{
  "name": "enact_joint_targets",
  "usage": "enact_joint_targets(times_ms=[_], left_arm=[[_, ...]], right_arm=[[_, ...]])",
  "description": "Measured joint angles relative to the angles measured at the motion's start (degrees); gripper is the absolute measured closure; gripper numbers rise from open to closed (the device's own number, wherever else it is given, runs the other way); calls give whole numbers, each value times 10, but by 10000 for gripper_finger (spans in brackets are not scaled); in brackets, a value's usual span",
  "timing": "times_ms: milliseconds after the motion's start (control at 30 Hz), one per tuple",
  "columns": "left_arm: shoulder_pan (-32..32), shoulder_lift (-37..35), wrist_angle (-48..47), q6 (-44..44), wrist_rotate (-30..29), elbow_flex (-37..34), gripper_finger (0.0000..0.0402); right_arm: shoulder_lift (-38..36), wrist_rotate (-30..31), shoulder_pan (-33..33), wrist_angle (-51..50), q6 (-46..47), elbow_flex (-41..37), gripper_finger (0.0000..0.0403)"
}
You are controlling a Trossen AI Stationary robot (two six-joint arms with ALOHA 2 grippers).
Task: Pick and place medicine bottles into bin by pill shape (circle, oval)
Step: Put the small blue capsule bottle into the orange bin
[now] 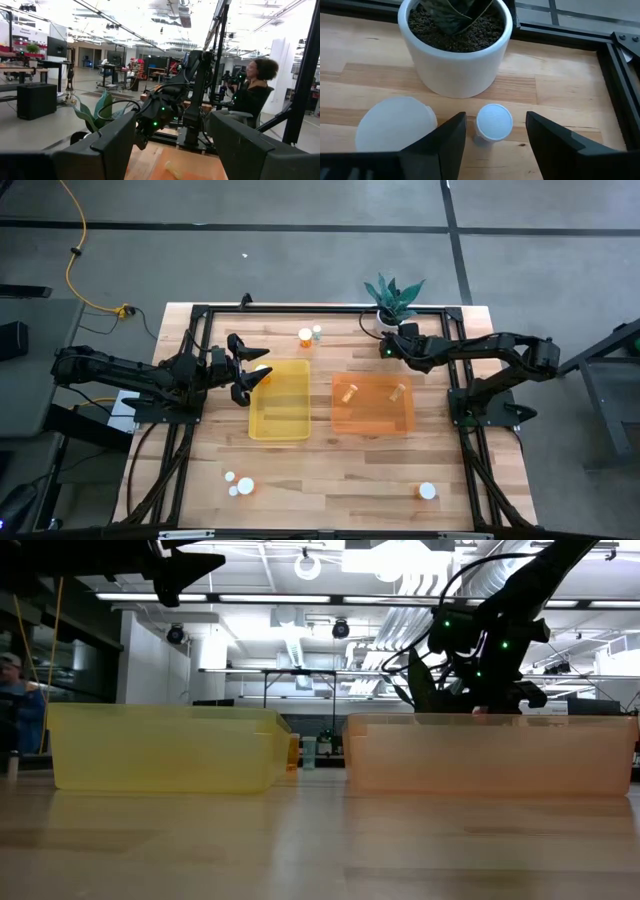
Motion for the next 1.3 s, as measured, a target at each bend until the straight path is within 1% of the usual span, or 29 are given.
enact_joint_targets(times_ms=[267,367,533,600,767,933,1000,1067,1167,1300], left_arm=[[0,0,0,0,2,0,160],[0,0,0,0,4,0,160],[0,0,0,0,5,0,160],[0,0,0,0,6,0,160],[0,0,0,0,6,0,160],[0,0,0,0,6,0,160],[0,0,0,0,6,0,160],[0,0,0,0,6,0,160],[0,0,0,0,6,0,160],[0,0,0,0,6,0,160]], right_arm=[[0,0,-14,1,11,0,251],[0,-1,-14,6,15,0,262],[7,1,-14,10,17,0,265],[20,9,-14,17,31,0,265],[64,-4,-25,26,41,0,265],[70,2,-33,24,26,-1,265],[63,7,-33,21,3,-1,265],[50,17,-32,2,-6,0,265],[26,26,-32,-52,14,0,265],[-12,-9,-32,-127,-2,0,265]])
